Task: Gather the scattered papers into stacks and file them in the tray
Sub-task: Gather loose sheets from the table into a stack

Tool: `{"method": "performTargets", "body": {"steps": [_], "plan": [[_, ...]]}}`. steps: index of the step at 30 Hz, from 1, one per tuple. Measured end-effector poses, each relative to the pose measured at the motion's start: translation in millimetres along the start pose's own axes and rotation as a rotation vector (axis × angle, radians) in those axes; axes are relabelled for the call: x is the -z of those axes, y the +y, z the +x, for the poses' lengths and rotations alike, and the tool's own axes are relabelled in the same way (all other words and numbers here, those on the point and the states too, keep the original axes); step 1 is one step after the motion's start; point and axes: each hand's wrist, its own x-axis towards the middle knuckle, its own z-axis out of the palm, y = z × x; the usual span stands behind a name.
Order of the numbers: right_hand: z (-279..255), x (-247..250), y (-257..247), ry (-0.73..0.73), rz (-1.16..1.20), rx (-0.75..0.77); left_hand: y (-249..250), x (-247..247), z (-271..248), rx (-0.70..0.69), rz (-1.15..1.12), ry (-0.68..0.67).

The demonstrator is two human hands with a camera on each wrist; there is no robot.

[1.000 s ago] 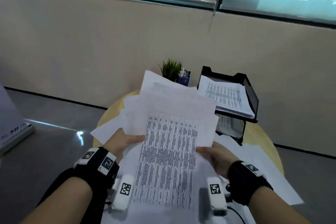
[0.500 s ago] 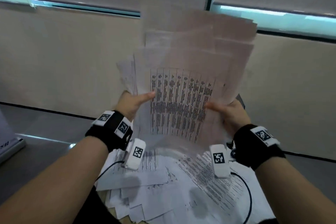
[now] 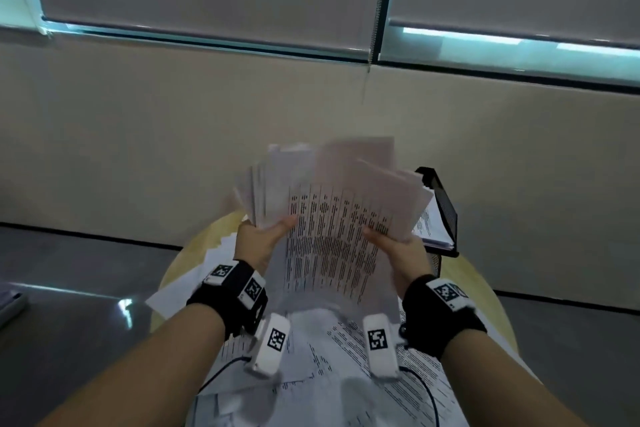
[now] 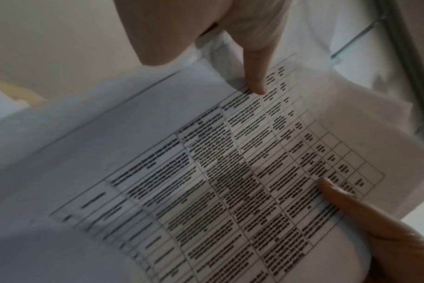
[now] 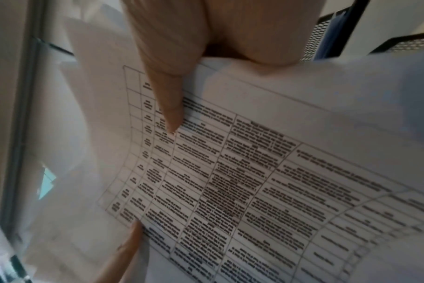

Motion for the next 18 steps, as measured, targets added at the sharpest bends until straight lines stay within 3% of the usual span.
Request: {"method": "performTargets", "body": {"steps": [4,11,18], "plan": [[-3,7,-19,-0.043,-0.069,0.064,12,3,6,-0.032,-0.067,0.021],[-8,16,-1,-0.037,-0.129,-0.023,9,-4,-1,-0.048,0.015,-0.078],[-5,-1,-27,-0.001,-0.126,0.116,20,-13,-6,-0.126,-0.030,0.003]]}}
